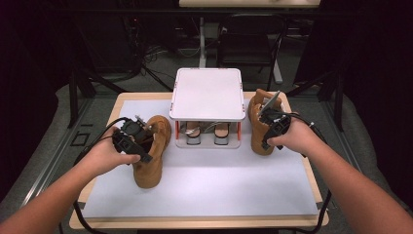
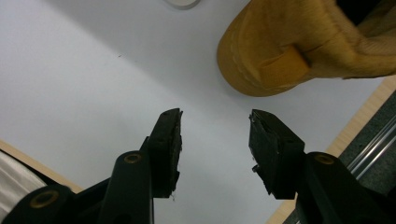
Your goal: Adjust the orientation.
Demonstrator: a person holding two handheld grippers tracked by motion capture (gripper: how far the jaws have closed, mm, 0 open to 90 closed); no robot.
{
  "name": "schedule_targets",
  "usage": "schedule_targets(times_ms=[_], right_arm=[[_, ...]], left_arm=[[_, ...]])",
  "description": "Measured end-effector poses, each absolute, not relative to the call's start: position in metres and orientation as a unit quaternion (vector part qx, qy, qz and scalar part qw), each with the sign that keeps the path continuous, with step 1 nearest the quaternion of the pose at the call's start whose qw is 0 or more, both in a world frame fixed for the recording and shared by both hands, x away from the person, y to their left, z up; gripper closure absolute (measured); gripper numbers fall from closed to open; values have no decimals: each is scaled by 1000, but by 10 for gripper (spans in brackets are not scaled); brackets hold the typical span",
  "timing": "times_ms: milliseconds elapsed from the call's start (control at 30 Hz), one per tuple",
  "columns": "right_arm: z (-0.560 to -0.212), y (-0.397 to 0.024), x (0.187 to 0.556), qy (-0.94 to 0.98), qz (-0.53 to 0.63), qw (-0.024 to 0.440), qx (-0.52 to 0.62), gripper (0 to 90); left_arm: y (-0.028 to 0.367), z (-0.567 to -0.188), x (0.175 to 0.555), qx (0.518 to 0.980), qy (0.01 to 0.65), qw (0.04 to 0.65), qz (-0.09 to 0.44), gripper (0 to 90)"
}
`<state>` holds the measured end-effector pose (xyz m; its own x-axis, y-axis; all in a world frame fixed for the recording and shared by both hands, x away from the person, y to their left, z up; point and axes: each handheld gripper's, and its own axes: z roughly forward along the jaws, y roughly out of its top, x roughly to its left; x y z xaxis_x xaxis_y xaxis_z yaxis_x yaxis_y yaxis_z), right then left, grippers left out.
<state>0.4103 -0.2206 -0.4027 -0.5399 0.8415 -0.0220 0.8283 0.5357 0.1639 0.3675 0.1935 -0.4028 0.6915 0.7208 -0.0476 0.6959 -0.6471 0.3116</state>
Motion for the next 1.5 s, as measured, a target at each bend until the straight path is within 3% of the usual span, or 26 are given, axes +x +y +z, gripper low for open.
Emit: schedule_targets(times_ms=[500, 1067, 1500], right_arm=[[-375, -224, 450, 856, 68, 68, 508, 534], [-400, -213, 482, 857, 48, 65, 509, 533], [-408, -211, 483, 886, 24, 69, 458, 740]], left_arm=[[191, -404, 368, 908, 389, 150, 38, 473], [192, -409, 369, 908, 390, 148, 35, 473], [193, -411, 370, 908, 391, 146, 31, 473]])
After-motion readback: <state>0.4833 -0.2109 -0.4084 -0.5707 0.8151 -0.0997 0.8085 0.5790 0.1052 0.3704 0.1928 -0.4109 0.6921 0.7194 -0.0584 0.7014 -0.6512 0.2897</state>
